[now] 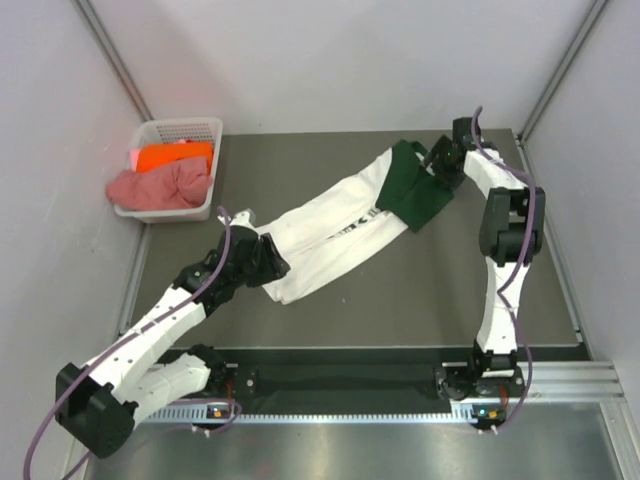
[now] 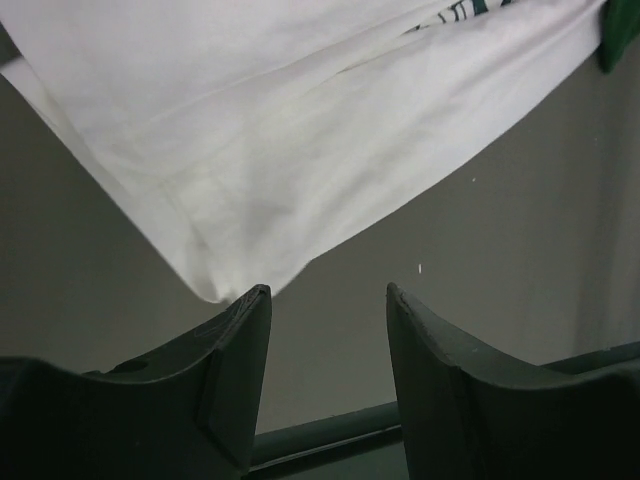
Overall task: Fold and stack the t-shirts
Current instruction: Fold the tshirt
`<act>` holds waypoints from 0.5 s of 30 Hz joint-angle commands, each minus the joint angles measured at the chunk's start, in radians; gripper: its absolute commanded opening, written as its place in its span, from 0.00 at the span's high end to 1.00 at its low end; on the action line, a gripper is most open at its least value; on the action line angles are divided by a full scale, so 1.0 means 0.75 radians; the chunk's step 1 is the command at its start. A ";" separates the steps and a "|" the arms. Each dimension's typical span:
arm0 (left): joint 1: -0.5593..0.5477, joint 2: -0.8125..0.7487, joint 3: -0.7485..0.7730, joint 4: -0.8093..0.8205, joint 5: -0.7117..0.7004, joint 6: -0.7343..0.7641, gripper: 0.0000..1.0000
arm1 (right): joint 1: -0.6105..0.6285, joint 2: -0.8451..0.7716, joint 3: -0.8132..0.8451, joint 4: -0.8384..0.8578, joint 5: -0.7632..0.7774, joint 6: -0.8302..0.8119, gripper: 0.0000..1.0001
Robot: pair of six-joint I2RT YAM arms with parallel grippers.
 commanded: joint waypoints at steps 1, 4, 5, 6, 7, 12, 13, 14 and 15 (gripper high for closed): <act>0.006 -0.046 -0.013 0.033 0.000 0.048 0.45 | -0.019 0.143 0.390 -0.022 -0.042 -0.113 0.25; 0.008 -0.054 -0.017 0.023 -0.027 0.111 0.44 | 0.001 -0.046 0.221 0.012 -0.022 -0.185 0.24; 0.008 -0.050 -0.013 0.021 -0.029 0.124 0.44 | 0.005 -0.110 0.131 0.096 -0.038 -0.197 0.24; 0.006 -0.036 -0.003 0.027 0.001 0.136 0.44 | 0.005 -0.177 0.037 0.147 -0.048 -0.205 0.24; 0.004 -0.025 0.003 0.033 0.024 0.166 0.44 | 0.007 -0.309 -0.151 0.186 -0.069 -0.214 0.24; -0.045 0.091 0.040 0.119 0.187 0.271 0.45 | 0.019 -0.580 -0.588 0.395 -0.165 -0.208 0.25; -0.061 0.108 0.040 0.147 0.228 0.289 0.46 | 0.021 -0.611 -0.671 0.411 -0.179 -0.203 0.27; -0.076 0.130 0.044 0.208 0.249 0.316 0.46 | 0.021 -0.615 -0.702 0.424 -0.187 -0.201 0.27; -0.090 0.173 0.048 0.233 0.267 0.328 0.46 | 0.019 -0.613 -0.727 0.438 -0.185 -0.197 0.28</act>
